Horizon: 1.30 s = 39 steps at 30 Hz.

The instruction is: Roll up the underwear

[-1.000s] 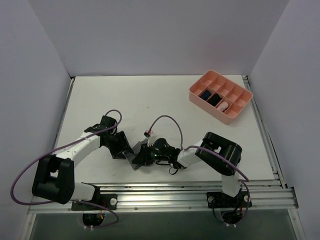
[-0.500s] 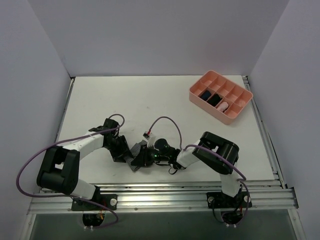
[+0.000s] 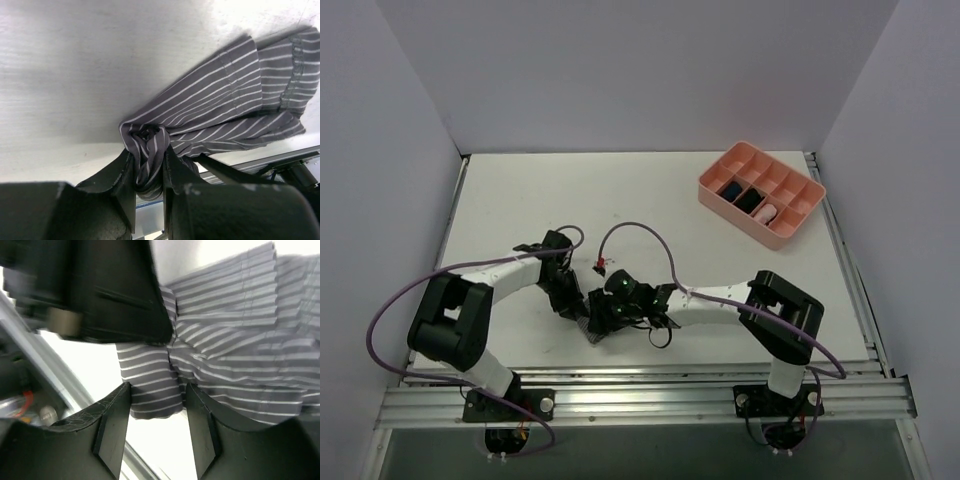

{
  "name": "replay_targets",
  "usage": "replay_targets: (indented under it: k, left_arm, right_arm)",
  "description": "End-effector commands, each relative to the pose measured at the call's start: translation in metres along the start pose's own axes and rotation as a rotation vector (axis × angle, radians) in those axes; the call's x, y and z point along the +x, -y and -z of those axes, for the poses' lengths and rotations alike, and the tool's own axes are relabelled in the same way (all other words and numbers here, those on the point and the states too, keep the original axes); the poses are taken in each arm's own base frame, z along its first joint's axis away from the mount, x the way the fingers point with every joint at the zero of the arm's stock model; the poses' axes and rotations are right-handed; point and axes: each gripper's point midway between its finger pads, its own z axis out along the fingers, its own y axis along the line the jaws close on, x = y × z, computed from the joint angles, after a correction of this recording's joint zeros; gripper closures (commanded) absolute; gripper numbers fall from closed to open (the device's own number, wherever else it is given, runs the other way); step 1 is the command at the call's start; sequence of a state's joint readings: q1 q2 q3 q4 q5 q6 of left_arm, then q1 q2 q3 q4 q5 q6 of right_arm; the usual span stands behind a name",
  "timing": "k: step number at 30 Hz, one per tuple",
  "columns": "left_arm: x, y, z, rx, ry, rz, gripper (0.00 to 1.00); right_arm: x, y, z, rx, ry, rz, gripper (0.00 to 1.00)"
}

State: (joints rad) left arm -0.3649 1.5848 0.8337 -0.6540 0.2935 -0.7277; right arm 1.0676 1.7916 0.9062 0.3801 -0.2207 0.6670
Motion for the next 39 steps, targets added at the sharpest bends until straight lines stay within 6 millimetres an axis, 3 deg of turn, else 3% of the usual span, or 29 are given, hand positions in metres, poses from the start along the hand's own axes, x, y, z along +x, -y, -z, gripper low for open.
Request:
replay_targets:
  k: [1, 2, 9, 16, 23, 34, 36, 39]
  left_arm:
    - [-0.002, -0.014, -0.006, -0.135, 0.001, -0.049, 0.94]
    - [0.001, -0.015, -0.007, -0.153, -0.005, -0.057, 0.94]
    - [0.001, -0.008, -0.008, -0.168, -0.020, -0.049, 0.94]
    - [0.004, -0.005, -0.009, -0.178, -0.052, -0.014, 0.94]
    - [0.008, -0.007, -0.005, -0.188, -0.055, 0.000, 0.94]
    - [0.015, -0.012, -0.006, -0.210, -0.080, 0.013, 0.94]
    - [0.016, -0.012, -0.006, -0.208, -0.080, 0.014, 0.94]
    - [0.016, -0.011, -0.003, -0.203, -0.079, 0.023, 0.94]
  right_arm:
    - [-0.005, 0.026, 0.033, 0.298, -0.018, 0.198, 0.57]
    - [-0.016, 0.015, 0.034, 0.295, 0.013, 0.223, 0.57]
    - [-0.015, -0.012, 0.028, 0.358, 0.025, 0.412, 0.55]
    - [-0.006, 0.001, 0.014, 0.503, 0.024, 0.539, 0.55]
    - [0.001, -0.005, -0.003, 0.535, 0.036, 0.601, 0.54]
    - [0.002, -0.007, -0.011, 0.608, 0.058, 0.680, 0.55]
    - [0.004, -0.003, -0.011, 0.613, 0.048, 0.676, 0.57]
    - [0.007, 0.004, -0.013, 0.579, 0.034, 0.594, 0.82]
